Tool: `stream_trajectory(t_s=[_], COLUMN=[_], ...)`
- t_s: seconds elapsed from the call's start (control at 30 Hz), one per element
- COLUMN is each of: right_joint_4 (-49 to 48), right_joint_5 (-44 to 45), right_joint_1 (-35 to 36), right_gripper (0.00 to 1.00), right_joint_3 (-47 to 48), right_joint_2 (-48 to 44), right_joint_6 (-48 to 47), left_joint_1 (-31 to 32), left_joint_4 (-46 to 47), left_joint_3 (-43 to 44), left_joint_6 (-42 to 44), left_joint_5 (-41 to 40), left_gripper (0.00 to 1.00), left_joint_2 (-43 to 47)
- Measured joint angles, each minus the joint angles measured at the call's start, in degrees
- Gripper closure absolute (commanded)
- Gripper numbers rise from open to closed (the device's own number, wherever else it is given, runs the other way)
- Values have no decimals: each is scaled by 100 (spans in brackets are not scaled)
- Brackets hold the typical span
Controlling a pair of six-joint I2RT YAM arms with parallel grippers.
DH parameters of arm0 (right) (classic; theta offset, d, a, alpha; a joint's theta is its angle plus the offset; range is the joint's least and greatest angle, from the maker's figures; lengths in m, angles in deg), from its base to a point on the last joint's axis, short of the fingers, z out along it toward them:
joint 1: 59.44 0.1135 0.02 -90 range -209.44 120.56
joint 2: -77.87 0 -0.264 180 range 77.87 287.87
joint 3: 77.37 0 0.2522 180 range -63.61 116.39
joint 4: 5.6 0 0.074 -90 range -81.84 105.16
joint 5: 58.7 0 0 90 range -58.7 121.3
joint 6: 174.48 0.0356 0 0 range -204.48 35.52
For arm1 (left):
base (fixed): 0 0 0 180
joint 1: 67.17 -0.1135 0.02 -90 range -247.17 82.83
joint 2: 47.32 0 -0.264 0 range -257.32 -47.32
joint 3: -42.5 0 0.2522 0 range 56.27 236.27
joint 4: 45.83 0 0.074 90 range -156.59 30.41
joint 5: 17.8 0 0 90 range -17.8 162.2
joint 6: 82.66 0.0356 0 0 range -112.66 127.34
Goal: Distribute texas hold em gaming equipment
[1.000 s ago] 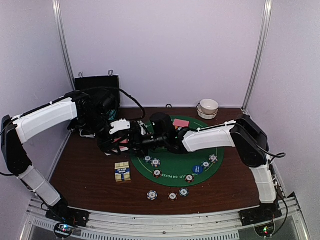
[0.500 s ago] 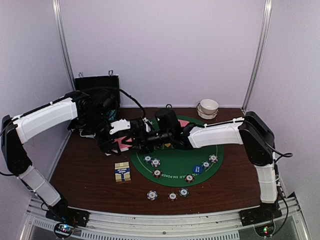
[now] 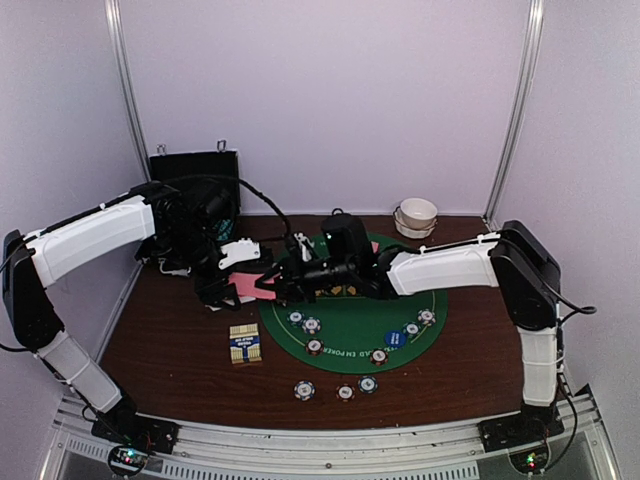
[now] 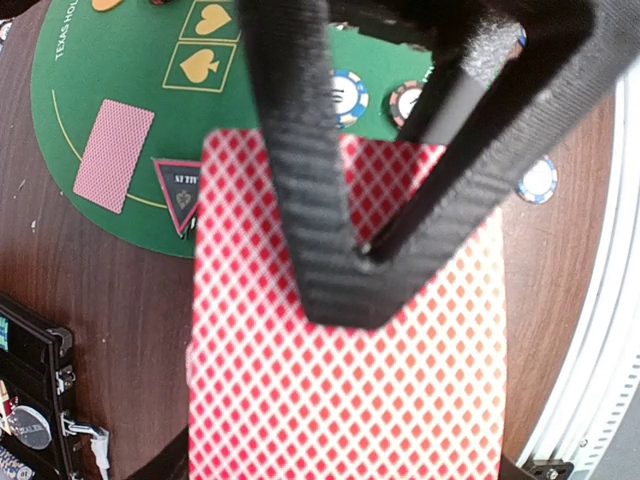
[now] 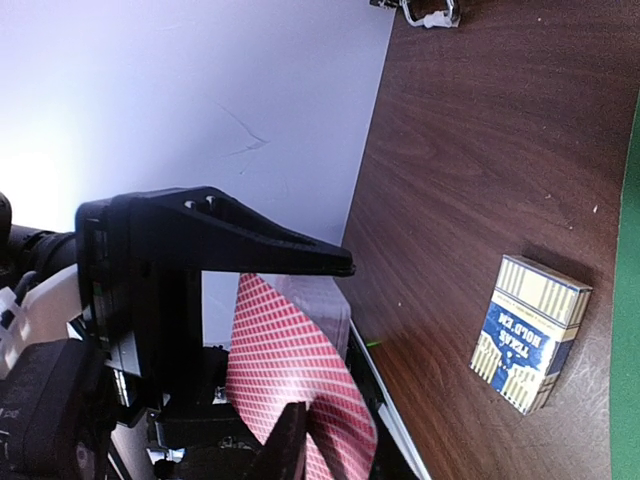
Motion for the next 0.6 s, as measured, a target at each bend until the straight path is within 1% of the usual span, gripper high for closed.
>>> stream_trajectory(t_s=[0.1, 0.13, 0.37, 0.6], right_joint_4=[-164, -203, -444, -367], right_joint_5=[-33, -42, -87, -149], right_joint_1=[0, -7, -116, -490], right_gripper=[99, 100, 100, 100], right_joint_3=[-107, -138, -516, -1204], right_joint_2=[-15, -33, -304, -772], right_joint_6=[146, 188, 376, 317], left_joint_1=[0, 0, 0, 0], left_joint_4=[-17, -28, -35, -33], left_joint_3=[0, 0, 0, -11], left_joint_6=[2, 2, 37, 81], left_joint_5=[-50, -66, -92, -142], left_gripper=[100, 100, 100, 100], left_joint_2=[0, 0, 0, 0])
